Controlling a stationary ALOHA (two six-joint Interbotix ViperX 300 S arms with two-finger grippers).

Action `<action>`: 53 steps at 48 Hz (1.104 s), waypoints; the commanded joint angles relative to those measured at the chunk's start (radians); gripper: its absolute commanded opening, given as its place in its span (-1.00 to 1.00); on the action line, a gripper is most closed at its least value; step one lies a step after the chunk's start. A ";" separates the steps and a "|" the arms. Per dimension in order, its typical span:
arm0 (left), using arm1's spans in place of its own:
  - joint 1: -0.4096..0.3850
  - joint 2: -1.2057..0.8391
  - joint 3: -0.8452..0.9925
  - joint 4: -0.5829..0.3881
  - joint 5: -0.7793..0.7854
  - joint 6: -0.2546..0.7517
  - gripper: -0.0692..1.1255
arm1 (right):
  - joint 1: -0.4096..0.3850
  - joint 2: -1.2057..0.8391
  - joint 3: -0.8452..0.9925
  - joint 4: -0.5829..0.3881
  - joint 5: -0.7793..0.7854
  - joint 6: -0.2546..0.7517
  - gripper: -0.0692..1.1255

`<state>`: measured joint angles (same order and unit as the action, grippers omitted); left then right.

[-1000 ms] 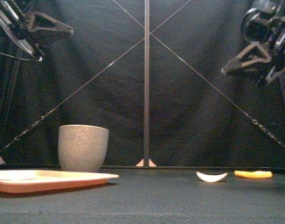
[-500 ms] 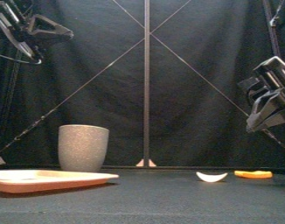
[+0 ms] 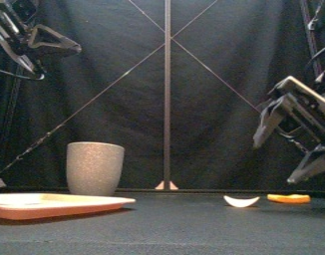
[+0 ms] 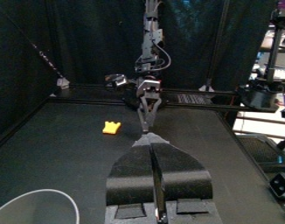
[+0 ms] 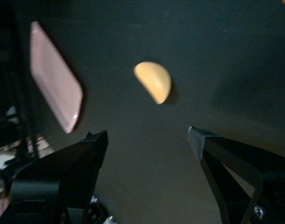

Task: Pick the chip then place it in the grey bowl
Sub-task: Pick the chip

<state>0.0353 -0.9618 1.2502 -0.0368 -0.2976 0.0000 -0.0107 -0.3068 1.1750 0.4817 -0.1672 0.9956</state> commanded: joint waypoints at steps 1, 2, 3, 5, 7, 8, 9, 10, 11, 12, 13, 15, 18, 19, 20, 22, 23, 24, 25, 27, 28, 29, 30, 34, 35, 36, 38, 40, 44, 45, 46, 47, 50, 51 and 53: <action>0.002 0.005 -0.018 0.000 -0.009 0.002 -0.91 | -0.052 0.080 -0.048 -0.005 0.051 0.002 0.85; 0.002 0.005 -0.017 0.000 -0.009 0.002 -0.91 | -0.055 0.094 -0.054 -0.006 0.061 0.000 0.85; 0.002 0.005 -0.017 0.000 -0.009 0.002 -0.91 | -0.058 0.106 -0.061 -0.006 0.067 0.000 0.85; 0.002 0.005 -0.015 -0.002 -0.009 0.002 -0.91 | -0.058 0.130 -0.078 -0.008 0.081 -0.002 0.85; 0.002 0.005 -0.015 0.000 -0.009 0.002 -0.91 | -0.058 0.152 -0.098 -0.009 0.081 -0.002 0.85; 0.002 0.005 -0.014 0.000 -0.009 0.002 -0.91 | -0.058 0.160 -0.106 -0.011 0.080 -0.002 0.85; 0.002 0.005 -0.014 0.000 -0.009 0.003 -0.91 | -0.060 0.166 -0.115 -0.012 0.081 -0.002 0.85; 0.002 0.003 -0.014 0.000 -0.009 0.002 -0.91 | -0.063 0.170 -0.126 -0.014 0.080 -0.002 0.85; 0.002 0.003 -0.014 0.000 -0.009 0.003 -0.91 | -0.064 0.175 -0.135 -0.015 0.080 -0.002 0.85; 0.002 0.005 -0.014 0.000 -0.008 0.003 -0.91 | -0.066 0.181 -0.146 -0.020 0.080 -0.003 0.85; 0.002 0.003 -0.015 0.002 -0.009 0.003 -0.91 | -0.067 0.186 -0.153 -0.023 0.080 -0.003 0.85; 0.003 0.003 -0.014 0.002 -0.009 0.003 -0.91 | -0.069 0.192 -0.172 -0.032 0.080 -0.002 0.85; 0.002 0.003 -0.014 0.002 -0.008 0.003 -0.91 | -0.074 0.204 -0.190 -0.043 0.084 0.000 0.85; 0.003 0.003 -0.014 0.002 -0.009 0.003 -0.91 | -0.075 0.210 -0.198 -0.044 0.084 0.000 0.85; 0.003 0.003 -0.014 0.002 -0.009 0.003 -0.91 | -0.077 0.213 -0.202 -0.046 0.086 0.000 0.85; 0.002 0.003 -0.014 0.002 -0.008 0.002 -0.91 | -0.080 0.221 -0.209 -0.046 0.086 0.000 0.85; 0.003 0.003 -0.014 0.000 -0.008 0.002 -0.91 | -0.080 0.222 -0.212 -0.044 0.086 0.000 0.85; 0.002 0.003 -0.014 0.000 -0.008 0.003 -0.91 | -0.080 0.227 -0.215 -0.043 0.086 0.000 0.85; 0.003 0.003 -0.014 0.002 -0.009 0.002 -0.91 | -0.080 0.230 -0.216 -0.043 0.086 0.002 0.85; 0.002 0.002 -0.014 0.002 -0.009 0.002 -0.91 | -0.080 0.235 -0.219 -0.043 0.091 0.002 0.85; 0.002 0.002 -0.014 0.000 -0.008 0.002 -0.91 | -0.078 0.236 -0.221 -0.041 0.092 0.002 0.85; 0.002 0.002 -0.014 0.000 -0.009 0.002 -0.91 | -0.077 0.238 -0.222 -0.041 0.095 0.002 0.85; 0.002 0.002 -0.014 0.000 -0.008 0.002 -0.91 | -0.075 0.241 -0.225 -0.040 0.100 0.002 0.85; 0.002 0.002 -0.014 0.002 -0.008 0.002 -0.91 | -0.074 0.245 -0.229 -0.038 0.114 0.002 0.84; 0.003 0.002 -0.014 0.002 -0.008 0.002 -0.91 | -0.074 0.247 -0.230 -0.038 0.115 0.002 0.84; 0.003 0.002 -0.014 0.002 -0.008 0.003 -0.91 | -0.074 0.247 -0.232 -0.037 0.117 0.002 0.84; 0.003 0.002 -0.014 0.002 -0.008 0.002 -0.91 | -0.074 0.252 -0.233 -0.035 0.120 0.003 0.84; 0.003 0.002 -0.014 0.002 -0.008 0.003 -0.91 | -0.074 0.259 -0.238 -0.034 0.120 0.002 0.84; 0.003 0.002 -0.014 0.002 -0.008 0.003 -0.91 | -0.072 0.270 -0.247 -0.034 0.121 0.002 0.83; 0.003 0.002 -0.014 0.002 -0.008 0.003 -0.91 | -0.072 0.273 -0.249 -0.034 0.121 0.002 0.82; 0.003 0.002 -0.014 0.002 -0.008 0.003 -0.91 | -0.072 0.276 -0.252 -0.032 0.121 0.002 0.82; 0.003 0.000 -0.014 0.002 -0.008 0.003 -0.91 | -0.072 0.281 -0.253 -0.032 0.121 0.002 0.81; 0.003 0.000 -0.014 0.003 -0.006 0.003 -0.91 | -0.072 0.293 -0.259 -0.035 0.121 0.002 0.77; 0.003 0.000 -0.014 0.003 -0.006 0.003 -0.91 | -0.072 0.296 -0.261 -0.035 0.121 0.002 0.75; 0.003 0.000 -0.014 0.002 -0.005 0.003 -0.91 | -0.072 0.304 -0.265 -0.035 0.121 0.002 0.69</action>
<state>0.0368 -0.9633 1.2502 -0.0368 -0.2976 0.0000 -0.0859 -0.0077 0.9250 0.4479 -0.0460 0.9971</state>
